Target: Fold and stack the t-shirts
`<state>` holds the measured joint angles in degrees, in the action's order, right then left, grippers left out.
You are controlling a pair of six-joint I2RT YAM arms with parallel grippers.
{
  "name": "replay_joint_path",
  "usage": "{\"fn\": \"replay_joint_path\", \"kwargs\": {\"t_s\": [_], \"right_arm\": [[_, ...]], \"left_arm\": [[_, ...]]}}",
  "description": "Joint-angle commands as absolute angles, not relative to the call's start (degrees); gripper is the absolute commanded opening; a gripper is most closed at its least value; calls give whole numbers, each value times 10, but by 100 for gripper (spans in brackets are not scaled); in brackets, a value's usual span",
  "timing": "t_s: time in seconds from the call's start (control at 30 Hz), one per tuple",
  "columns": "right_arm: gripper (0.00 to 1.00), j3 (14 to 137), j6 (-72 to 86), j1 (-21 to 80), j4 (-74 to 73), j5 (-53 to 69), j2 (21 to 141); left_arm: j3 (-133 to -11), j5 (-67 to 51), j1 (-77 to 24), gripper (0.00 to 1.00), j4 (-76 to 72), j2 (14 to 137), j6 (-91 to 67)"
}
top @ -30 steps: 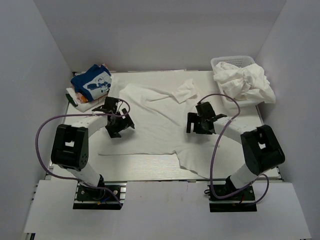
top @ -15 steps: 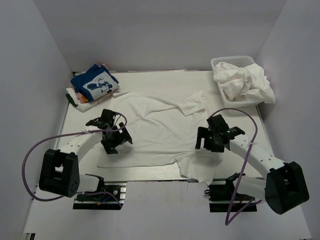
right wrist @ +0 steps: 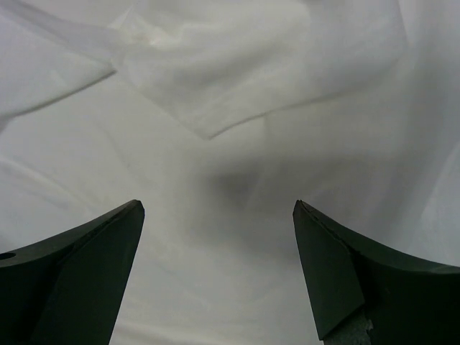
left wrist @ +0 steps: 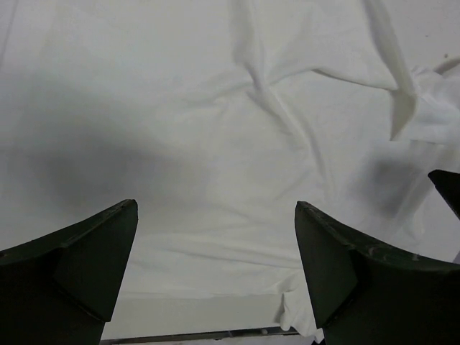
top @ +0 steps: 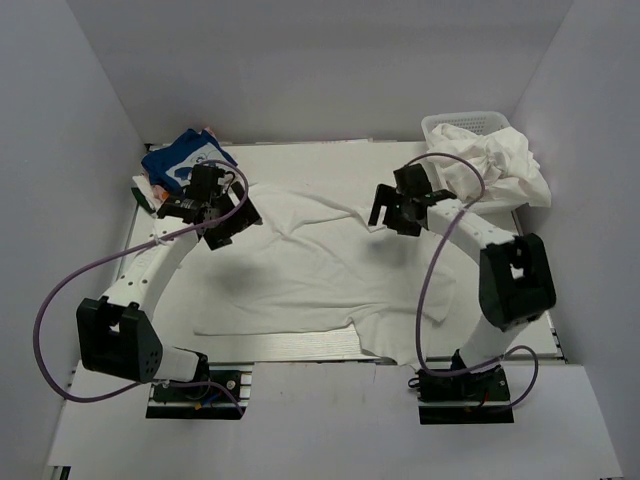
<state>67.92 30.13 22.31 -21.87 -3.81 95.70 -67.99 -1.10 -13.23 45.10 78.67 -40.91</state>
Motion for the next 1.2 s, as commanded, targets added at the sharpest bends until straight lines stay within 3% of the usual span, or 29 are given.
{"fn": "replay_joint_path", "kwargs": {"t_s": [0.0,0.27,0.43,0.5,0.53,0.63,0.67,0.73,0.93,1.0,1.03,1.1,1.13,1.17], "right_arm": [[90,746,305,205,-196,-17,1007],[89,809,289,176,-161,-42,1122],[76,860,272,164,-131,-47,1171],[63,876,264,159,-134,-49,1186],[42,888,262,157,-131,-47,1185],[9,891,249,158,-98,-22,1173],[2,892,246,157,-83,-15,1172],[0,910,238,161,-80,-9,1176],[1,1055,247,171,-148,-15,1260],[8,1143,232,171,-168,-18,1321],[21,1194,181,175,-159,14,1338],[37,1274,131,178,-153,28,1387],[51,1326,119,178,-149,36,1416],[90,1351,101,175,-143,41,1430]], "left_arm": [[-696,36,-129,100,481,779,-400],[-690,61,-129,100,506,773,-400],[-695,67,-124,100,519,788,-395],[-700,75,-124,100,525,788,-395],[-706,83,-124,100,530,788,-395],[-717,93,-124,100,535,794,-388],[-717,93,-124,100,535,794,-388],[-722,93,-124,100,535,794,-382],[-722,93,-124,100,530,811,-377],[-722,93,-124,100,525,820,-377],[-722,93,-124,100,525,831,-377],[-736,77,-124,100,525,845,-371],[-742,76,-124,100,525,852,-362],[-742,70,-124,100,525,859,-357]]}}
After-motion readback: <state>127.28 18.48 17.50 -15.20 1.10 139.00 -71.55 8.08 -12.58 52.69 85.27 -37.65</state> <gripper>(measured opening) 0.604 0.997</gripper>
